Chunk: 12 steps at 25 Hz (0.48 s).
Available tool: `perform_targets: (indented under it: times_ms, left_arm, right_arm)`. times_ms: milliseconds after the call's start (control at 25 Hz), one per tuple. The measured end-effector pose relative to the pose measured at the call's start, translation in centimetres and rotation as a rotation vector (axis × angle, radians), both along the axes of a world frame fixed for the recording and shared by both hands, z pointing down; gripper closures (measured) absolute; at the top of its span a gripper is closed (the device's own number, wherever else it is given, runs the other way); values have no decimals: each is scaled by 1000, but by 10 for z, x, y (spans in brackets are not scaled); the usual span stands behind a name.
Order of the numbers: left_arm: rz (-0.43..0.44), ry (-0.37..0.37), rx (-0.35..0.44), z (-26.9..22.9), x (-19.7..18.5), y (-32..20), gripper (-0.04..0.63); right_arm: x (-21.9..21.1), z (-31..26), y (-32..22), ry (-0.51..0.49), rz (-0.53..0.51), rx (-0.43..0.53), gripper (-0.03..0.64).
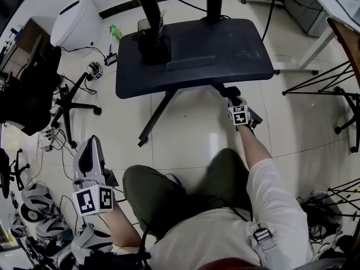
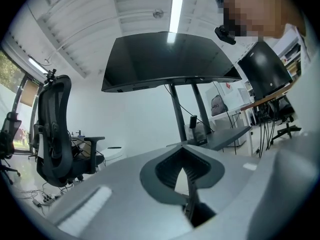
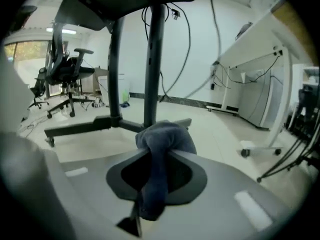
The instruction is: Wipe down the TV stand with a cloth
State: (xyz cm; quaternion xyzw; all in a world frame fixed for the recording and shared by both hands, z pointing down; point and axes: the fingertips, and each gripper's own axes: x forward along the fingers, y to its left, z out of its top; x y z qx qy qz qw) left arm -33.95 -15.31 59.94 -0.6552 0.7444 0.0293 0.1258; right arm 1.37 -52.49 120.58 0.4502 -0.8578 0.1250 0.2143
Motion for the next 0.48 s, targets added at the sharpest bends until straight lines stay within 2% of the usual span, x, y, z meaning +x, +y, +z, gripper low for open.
perform_targets:
  times_ms: [80, 160, 280, 360, 480]
  left_arm:
    - [13, 18, 11, 2, 4, -6, 584]
    - [37, 28, 11, 4, 12, -10, 584]
    - [66, 30, 6, 5, 21, -13, 584]
    - [73, 27, 8, 3, 26, -13, 584]
    - [71, 30, 7, 3, 31, -12, 584]
  right_arm:
    - [60, 10, 29, 32, 51, 1, 555]
    - [117, 3, 59, 21, 123, 30, 555]
    - [181, 36, 92, 52, 195, -36, 555]
    - [192, 41, 99, 58, 203, -55, 555]
    - [173, 22, 92, 21, 193, -28, 555]
